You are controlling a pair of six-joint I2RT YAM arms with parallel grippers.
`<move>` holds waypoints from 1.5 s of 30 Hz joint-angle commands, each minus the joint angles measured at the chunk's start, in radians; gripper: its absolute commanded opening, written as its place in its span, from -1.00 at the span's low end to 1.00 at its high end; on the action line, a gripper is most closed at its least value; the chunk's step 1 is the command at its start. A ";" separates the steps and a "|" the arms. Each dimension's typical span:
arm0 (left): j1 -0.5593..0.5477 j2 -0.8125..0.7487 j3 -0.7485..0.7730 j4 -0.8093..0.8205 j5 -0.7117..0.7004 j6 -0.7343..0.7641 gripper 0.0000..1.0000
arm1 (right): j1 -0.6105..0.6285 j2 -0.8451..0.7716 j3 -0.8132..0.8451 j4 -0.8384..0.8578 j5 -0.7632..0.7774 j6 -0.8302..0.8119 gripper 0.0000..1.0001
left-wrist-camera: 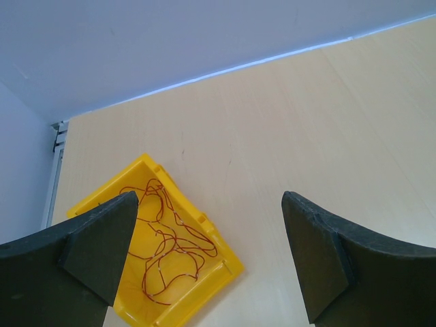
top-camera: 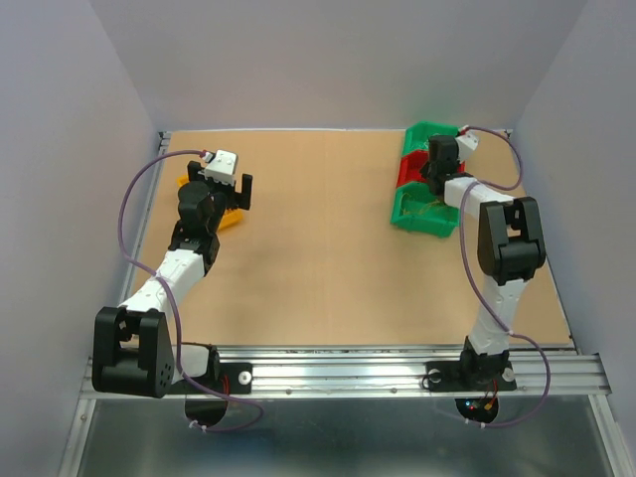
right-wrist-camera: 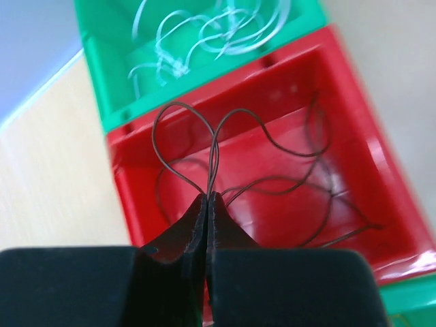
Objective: Untangle the cables
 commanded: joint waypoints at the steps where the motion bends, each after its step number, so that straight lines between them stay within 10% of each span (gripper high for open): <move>1: -0.004 -0.005 0.005 0.048 0.002 0.015 0.96 | -0.052 0.012 0.076 -0.019 -0.032 0.051 -0.99; 25: -0.013 -0.028 0.004 0.033 0.008 0.015 0.96 | -0.052 -0.214 -0.015 -0.077 0.055 -0.087 0.13; 31: -0.013 -0.040 0.002 0.030 0.007 0.018 0.96 | -0.052 -0.251 -0.042 -0.078 0.010 -0.127 0.01; 37: -0.013 -0.036 0.008 0.027 -0.015 0.018 0.96 | -0.049 -0.243 -0.041 -0.072 -0.355 -0.276 -0.20; 45: 0.079 -0.007 0.038 0.024 -0.018 -0.066 0.97 | 0.024 -0.391 -0.345 0.329 -0.625 -0.381 1.00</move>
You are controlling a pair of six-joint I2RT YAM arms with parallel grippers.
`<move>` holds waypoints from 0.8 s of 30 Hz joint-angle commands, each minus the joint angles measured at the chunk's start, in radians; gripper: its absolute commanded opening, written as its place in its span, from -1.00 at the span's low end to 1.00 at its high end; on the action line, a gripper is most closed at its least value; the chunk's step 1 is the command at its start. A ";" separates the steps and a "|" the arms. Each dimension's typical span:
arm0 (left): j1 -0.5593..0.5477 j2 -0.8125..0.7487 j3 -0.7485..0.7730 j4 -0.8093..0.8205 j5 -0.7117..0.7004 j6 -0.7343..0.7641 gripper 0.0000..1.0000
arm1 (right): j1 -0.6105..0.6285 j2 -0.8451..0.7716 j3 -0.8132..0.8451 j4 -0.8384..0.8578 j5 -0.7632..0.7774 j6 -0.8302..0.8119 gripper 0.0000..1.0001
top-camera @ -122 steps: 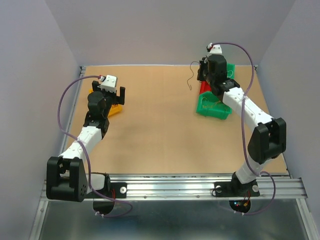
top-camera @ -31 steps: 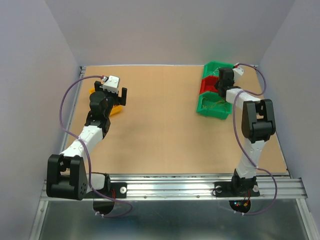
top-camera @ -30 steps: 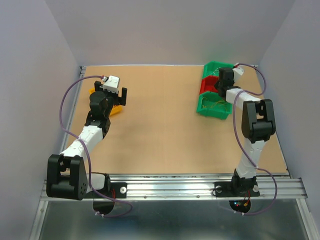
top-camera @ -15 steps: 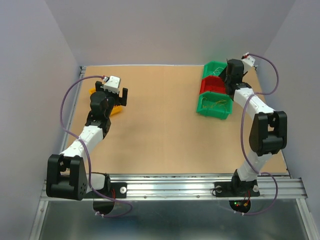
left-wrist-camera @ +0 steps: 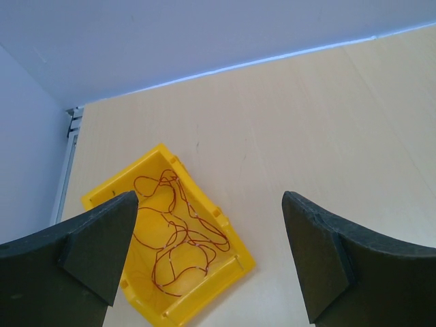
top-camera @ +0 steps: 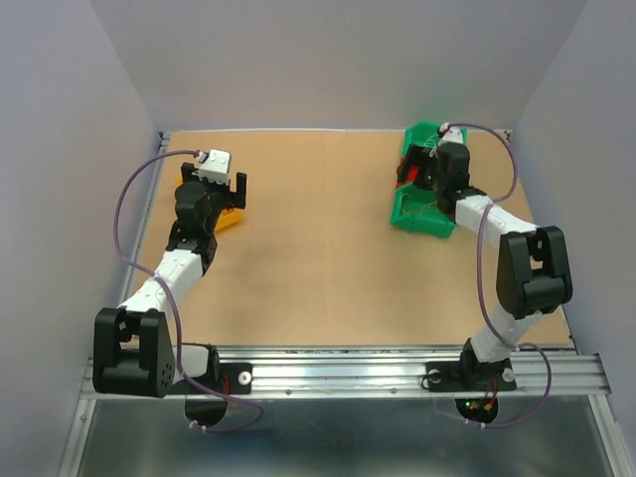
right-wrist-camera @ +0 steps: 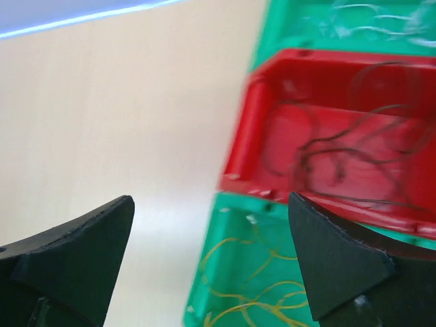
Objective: Untangle the cables
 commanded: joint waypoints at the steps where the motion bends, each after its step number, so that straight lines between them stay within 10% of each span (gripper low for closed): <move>1: 0.075 -0.006 0.041 0.031 0.047 -0.061 0.97 | 0.024 -0.130 -0.187 0.366 -0.253 -0.052 1.00; 10: 0.085 -0.132 -0.008 0.006 0.283 -0.039 0.98 | 0.030 -0.387 -0.492 0.581 -0.325 -0.026 1.00; 24: 0.093 -0.793 -0.413 -0.008 0.088 0.010 0.98 | 0.030 -1.004 -0.839 0.418 -0.179 0.095 1.00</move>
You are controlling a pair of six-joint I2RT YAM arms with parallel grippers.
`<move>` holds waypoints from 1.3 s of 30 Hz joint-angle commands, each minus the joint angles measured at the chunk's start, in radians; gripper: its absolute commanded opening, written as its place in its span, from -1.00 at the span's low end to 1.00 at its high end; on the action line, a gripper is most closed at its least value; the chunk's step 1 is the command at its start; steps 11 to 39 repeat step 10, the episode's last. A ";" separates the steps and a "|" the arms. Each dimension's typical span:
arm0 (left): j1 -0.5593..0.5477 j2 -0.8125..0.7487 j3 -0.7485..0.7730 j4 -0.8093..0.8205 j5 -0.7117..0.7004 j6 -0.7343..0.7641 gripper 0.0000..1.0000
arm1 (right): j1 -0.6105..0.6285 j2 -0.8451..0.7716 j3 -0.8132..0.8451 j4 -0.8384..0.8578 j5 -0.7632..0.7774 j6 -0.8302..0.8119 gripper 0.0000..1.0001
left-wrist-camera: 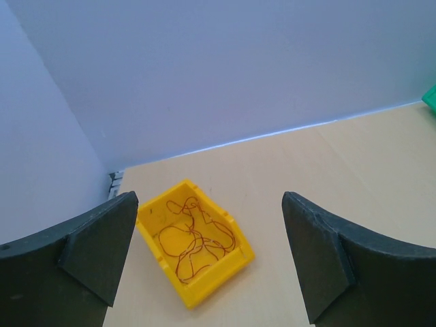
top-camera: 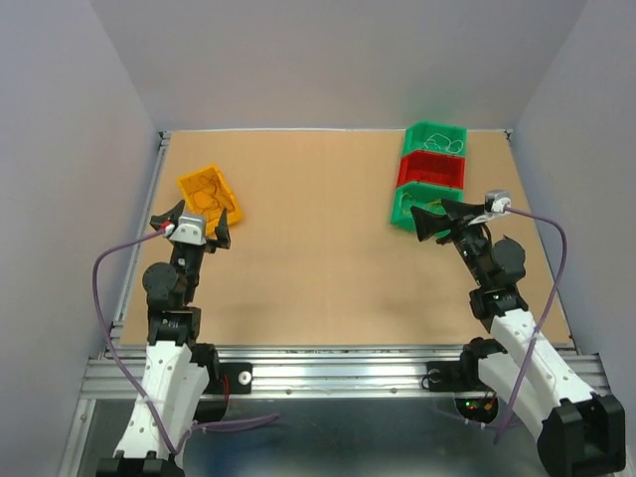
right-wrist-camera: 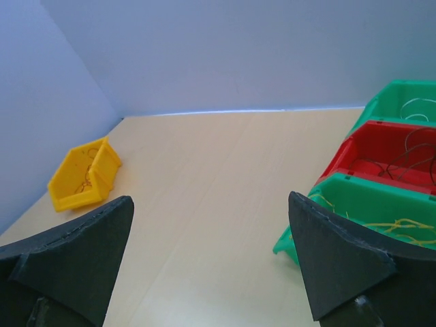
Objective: Untangle the cables
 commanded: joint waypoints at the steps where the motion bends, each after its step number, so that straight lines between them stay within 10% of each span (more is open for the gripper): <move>1: 0.003 -0.156 -0.117 0.028 -0.044 0.037 0.98 | 0.000 -0.102 -0.059 -0.084 0.078 0.030 1.00; 39: 0.003 -0.209 -0.177 0.025 0.054 0.076 0.98 | 0.000 -0.183 -0.073 -0.248 0.246 0.019 1.00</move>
